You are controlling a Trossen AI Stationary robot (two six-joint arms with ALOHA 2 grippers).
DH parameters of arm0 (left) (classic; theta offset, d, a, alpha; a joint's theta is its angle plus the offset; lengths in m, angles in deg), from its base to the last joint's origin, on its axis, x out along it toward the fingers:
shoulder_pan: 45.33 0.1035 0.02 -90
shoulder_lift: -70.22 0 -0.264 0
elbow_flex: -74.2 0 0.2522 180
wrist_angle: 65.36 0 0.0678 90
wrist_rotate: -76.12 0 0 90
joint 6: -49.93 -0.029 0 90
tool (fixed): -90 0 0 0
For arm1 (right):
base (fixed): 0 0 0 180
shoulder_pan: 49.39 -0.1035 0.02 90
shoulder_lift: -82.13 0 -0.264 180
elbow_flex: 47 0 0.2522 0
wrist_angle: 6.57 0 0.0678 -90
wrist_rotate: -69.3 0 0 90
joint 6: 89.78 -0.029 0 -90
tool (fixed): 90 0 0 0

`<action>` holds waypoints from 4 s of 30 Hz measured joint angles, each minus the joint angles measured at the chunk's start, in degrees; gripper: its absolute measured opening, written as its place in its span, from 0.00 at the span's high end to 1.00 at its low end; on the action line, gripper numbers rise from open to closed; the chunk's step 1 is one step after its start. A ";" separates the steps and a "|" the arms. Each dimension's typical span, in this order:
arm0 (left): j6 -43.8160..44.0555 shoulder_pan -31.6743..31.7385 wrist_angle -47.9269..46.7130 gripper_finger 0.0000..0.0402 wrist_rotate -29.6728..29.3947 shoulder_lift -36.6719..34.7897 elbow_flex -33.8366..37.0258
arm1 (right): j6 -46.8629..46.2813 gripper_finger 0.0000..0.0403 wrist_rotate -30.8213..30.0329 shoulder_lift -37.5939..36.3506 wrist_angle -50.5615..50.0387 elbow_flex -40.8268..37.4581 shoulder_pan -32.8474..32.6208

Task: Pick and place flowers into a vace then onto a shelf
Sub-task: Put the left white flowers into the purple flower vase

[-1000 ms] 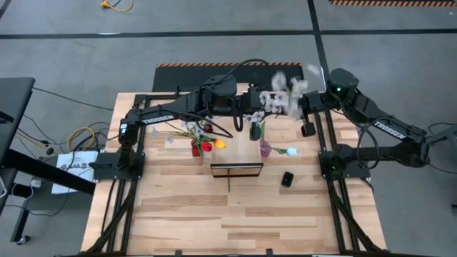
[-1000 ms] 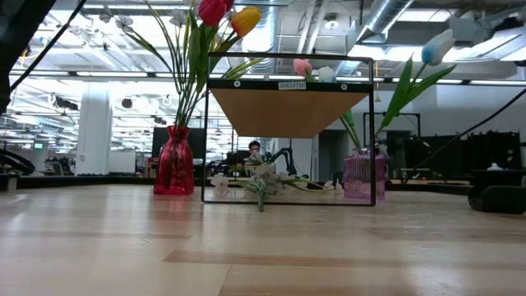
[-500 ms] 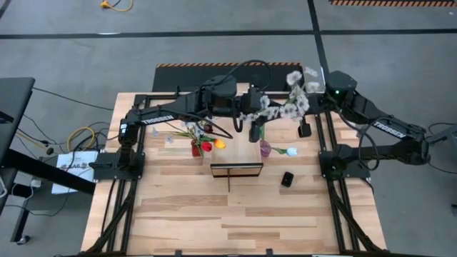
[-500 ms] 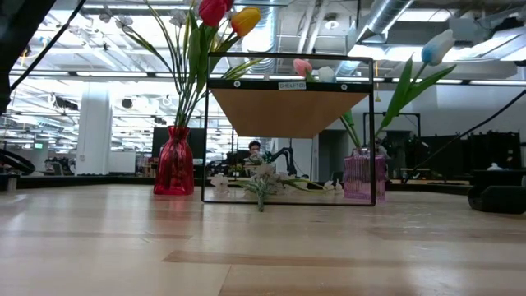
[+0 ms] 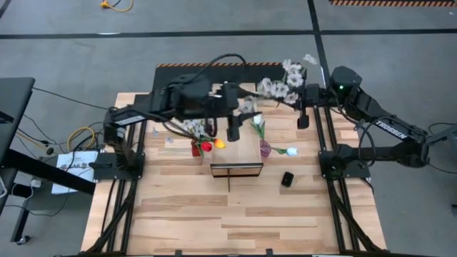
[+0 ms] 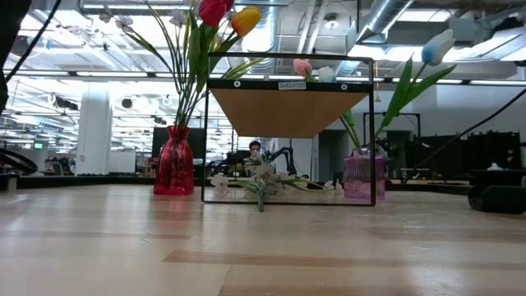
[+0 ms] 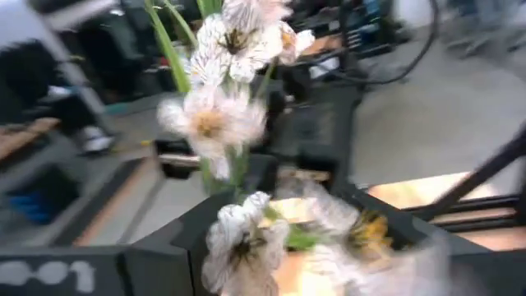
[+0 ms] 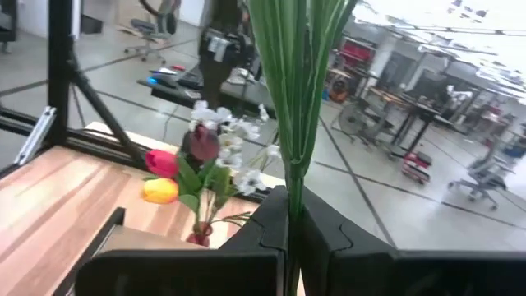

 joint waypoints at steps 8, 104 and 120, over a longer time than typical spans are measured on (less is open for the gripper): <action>-5.13 -5.66 -2.92 0.50 -21.36 -7.50 -0.24 | -5.95 1.00 -8.90 -0.02 0.01 1.15 3.43; 5.09 -10.22 -18.86 0.50 -25.95 -18.37 -0.15 | -31.86 1.00 -29.33 18.86 90.99 -63.36 -16.62; 5.29 -10.22 -18.84 0.50 -25.99 -18.37 -0.15 | -26.79 0.99 -27.80 24.63 91.37 -63.36 -16.69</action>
